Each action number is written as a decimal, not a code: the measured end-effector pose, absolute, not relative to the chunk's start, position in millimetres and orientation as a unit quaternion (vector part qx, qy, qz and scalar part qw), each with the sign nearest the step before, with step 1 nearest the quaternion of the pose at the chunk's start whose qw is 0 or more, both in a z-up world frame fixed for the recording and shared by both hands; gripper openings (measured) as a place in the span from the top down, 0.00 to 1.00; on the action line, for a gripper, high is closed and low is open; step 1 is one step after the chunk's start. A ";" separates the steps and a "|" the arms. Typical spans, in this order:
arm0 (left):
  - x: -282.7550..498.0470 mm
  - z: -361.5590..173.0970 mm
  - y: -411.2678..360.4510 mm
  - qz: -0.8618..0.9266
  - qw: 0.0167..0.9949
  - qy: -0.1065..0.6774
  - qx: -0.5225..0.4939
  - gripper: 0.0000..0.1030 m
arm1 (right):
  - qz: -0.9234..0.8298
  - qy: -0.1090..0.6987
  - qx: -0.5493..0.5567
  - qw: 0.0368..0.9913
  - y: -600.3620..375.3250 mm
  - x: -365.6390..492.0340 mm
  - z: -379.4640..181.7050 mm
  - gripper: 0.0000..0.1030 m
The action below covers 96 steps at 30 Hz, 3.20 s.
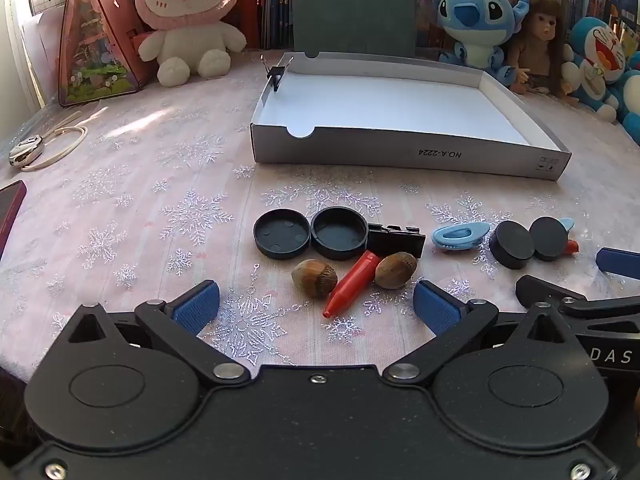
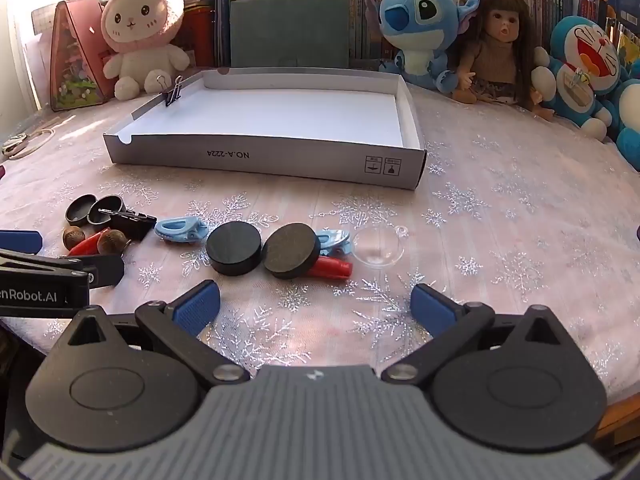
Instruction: Organize rigid objects
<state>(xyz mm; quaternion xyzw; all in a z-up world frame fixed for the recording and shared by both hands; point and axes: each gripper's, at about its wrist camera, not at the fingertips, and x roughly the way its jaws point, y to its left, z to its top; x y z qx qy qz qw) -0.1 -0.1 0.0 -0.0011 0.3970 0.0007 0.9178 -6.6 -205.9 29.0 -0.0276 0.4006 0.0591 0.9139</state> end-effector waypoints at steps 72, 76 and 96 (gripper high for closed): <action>-6.9 0.3 7.3 -0.015 0.927 0.375 0.006 0.00 | 0.046 0.373 -0.016 0.926 -207.2 -16.3 24.9 0.00; -11.8 -4.8 8.4 -0.008 0.936 0.351 0.006 0.00 | 0.039 0.352 -0.014 0.935 -204.7 -21.4 21.0 0.00; -41.9 24.4 9.0 -0.097 0.937 0.334 -0.027 0.79 | 0.085 0.316 -0.006 0.945 -215.4 -35.0 32.4 0.41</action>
